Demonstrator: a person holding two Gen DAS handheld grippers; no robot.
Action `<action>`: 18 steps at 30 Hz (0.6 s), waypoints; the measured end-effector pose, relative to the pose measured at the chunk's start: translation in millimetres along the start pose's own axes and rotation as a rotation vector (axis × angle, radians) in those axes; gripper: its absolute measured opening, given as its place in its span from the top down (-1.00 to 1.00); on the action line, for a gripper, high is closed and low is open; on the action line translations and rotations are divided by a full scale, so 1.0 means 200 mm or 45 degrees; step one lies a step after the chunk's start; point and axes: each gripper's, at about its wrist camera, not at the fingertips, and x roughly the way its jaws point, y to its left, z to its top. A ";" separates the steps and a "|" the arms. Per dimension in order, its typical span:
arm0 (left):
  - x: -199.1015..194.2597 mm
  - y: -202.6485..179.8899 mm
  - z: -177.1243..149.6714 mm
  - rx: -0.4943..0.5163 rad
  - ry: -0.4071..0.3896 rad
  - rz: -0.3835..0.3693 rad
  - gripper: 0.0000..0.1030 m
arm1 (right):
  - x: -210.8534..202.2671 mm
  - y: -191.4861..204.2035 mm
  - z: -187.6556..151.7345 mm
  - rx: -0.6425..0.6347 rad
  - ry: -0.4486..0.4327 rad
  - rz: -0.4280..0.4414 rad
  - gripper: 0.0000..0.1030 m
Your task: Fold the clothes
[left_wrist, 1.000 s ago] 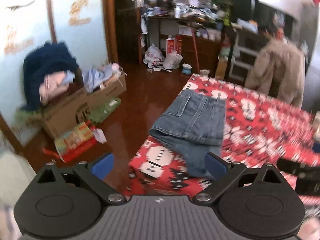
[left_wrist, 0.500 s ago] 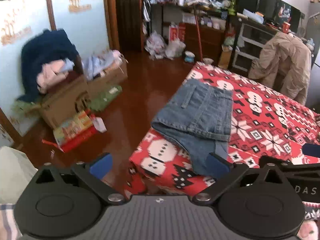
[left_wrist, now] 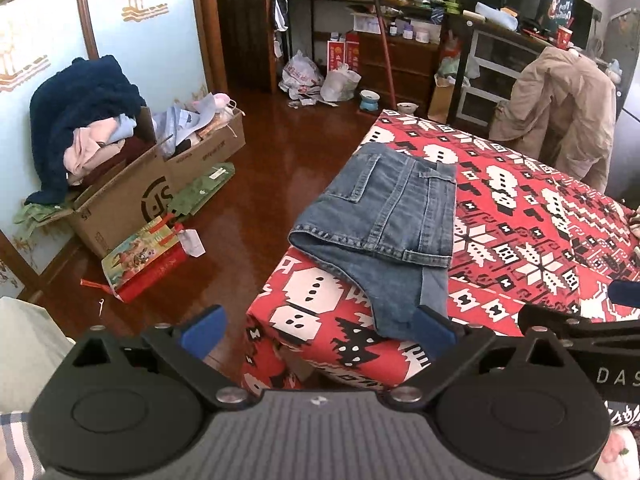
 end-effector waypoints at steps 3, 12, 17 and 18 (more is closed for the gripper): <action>-0.01 -0.01 0.00 0.003 -0.001 0.000 -0.94 | 0.00 0.00 0.00 -0.006 0.006 -0.001 -0.99; -0.02 -0.02 0.00 -0.001 -0.009 -0.015 -0.85 | -0.03 -0.01 -0.01 -0.003 0.005 0.003 -0.99; -0.03 -0.03 0.00 0.003 -0.009 -0.023 -0.75 | -0.04 -0.01 -0.01 -0.010 0.006 0.005 -0.99; -0.03 -0.03 0.00 0.001 -0.011 -0.024 -0.75 | -0.04 -0.01 -0.01 -0.010 0.005 0.005 -0.99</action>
